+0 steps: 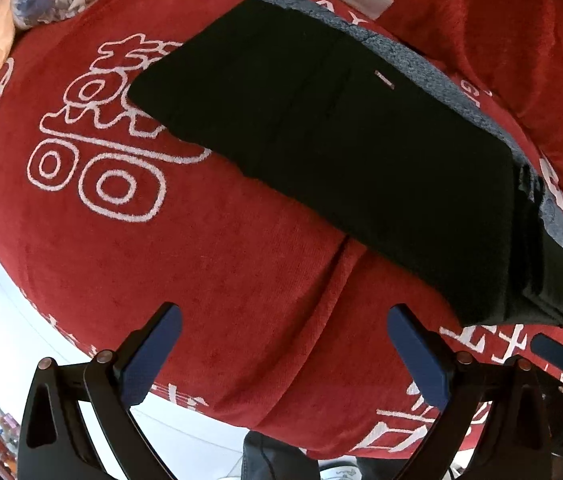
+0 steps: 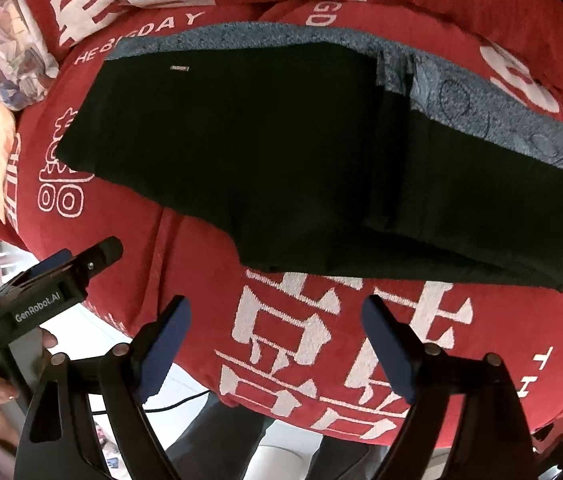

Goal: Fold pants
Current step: 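Open both grippers and withdraw them from the folded black pants, then grasp the end of the folded pants with the left gripper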

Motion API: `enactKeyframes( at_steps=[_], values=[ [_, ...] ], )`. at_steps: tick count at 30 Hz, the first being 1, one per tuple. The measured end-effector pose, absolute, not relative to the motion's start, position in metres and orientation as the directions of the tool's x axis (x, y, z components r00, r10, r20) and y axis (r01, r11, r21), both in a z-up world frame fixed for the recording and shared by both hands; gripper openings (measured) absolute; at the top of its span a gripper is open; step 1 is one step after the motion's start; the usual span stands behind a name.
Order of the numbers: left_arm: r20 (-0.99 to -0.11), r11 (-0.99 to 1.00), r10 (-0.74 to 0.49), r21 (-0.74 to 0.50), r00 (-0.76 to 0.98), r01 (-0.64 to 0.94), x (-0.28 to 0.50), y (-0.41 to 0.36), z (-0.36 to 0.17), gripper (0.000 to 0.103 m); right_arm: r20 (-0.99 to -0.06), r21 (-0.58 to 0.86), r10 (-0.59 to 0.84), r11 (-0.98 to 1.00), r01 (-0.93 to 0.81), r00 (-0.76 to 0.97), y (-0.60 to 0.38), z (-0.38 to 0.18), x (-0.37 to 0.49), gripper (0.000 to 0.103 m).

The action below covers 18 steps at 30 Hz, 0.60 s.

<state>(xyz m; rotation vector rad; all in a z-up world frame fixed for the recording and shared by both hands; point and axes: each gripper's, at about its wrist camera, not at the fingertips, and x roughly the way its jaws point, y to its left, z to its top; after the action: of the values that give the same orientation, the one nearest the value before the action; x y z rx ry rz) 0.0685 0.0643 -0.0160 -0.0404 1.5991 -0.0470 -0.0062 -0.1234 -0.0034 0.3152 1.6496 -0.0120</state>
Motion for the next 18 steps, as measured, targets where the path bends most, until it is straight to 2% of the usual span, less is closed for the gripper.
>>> enactKeyframes(
  at_steps=[5,11,18],
  values=[
    [-0.999,0.999,-0.041,-0.042,-0.032,0.014,0.073,0.066,-0.019,0.103,-0.974,0.196,0.217,0.953,0.231,-0.068,-0.123,-0.013,-0.007,0.089],
    [-0.996,0.996,-0.084,-0.083,-0.013,-0.032,0.094,0.082,-0.021,0.103,-0.969,0.212,0.236,0.946,0.247,-0.069,-0.125,-0.019,-0.01,0.089],
    [-0.946,0.925,-0.314,-0.324,0.081,-0.199,0.131,0.128,-0.021,0.103,-0.964,0.234,0.259,0.935,0.268,-0.061,-0.134,-0.024,-0.012,0.089]
  ],
)
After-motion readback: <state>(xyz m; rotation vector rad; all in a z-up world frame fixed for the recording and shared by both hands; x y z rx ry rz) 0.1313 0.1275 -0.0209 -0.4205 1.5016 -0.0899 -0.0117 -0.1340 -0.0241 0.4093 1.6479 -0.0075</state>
